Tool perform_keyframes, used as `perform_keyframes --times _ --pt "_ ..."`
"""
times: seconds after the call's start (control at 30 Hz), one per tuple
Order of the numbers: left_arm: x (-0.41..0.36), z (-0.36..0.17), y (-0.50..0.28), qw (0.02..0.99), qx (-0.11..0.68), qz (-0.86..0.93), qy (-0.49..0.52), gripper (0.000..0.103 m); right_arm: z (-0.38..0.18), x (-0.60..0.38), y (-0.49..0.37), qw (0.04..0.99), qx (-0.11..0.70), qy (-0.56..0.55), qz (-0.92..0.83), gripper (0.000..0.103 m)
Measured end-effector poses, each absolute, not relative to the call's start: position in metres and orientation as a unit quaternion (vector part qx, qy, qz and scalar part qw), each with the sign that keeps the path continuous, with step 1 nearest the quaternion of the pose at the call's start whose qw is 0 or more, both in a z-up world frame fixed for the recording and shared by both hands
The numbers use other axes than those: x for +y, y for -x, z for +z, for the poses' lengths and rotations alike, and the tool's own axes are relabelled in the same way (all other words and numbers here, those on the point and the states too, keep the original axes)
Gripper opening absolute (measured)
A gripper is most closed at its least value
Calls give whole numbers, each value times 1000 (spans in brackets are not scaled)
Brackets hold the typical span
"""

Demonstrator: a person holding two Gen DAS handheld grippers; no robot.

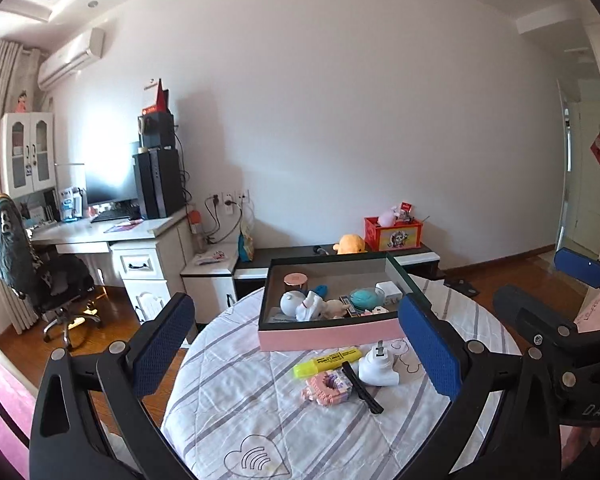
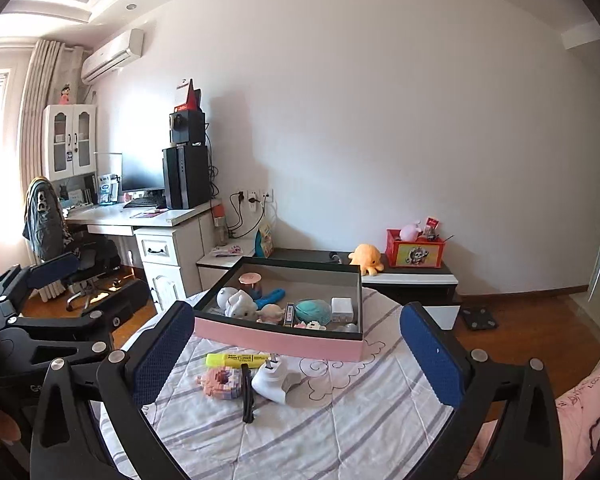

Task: Organize rigid objects
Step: 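Withdraw both open tools from the pink box toward the remaining items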

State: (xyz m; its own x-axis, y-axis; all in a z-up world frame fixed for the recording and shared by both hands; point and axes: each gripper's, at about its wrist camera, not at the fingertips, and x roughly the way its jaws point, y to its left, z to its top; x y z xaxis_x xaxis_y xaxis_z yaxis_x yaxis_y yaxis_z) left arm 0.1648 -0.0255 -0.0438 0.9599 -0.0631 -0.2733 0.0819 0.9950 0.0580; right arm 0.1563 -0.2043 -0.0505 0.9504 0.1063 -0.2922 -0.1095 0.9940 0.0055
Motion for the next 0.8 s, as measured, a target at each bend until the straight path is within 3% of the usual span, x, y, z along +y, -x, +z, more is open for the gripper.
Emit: perform_keyframes --times 0.37,0.8 --pt "-8 -30 -87 997 72 10 -21 103 -41 -187 -92 993 111 15 45 103" --pt "-12 -33 -85 997 73 6 -19 103 -39 -186 -77 994 101 21 35 103"
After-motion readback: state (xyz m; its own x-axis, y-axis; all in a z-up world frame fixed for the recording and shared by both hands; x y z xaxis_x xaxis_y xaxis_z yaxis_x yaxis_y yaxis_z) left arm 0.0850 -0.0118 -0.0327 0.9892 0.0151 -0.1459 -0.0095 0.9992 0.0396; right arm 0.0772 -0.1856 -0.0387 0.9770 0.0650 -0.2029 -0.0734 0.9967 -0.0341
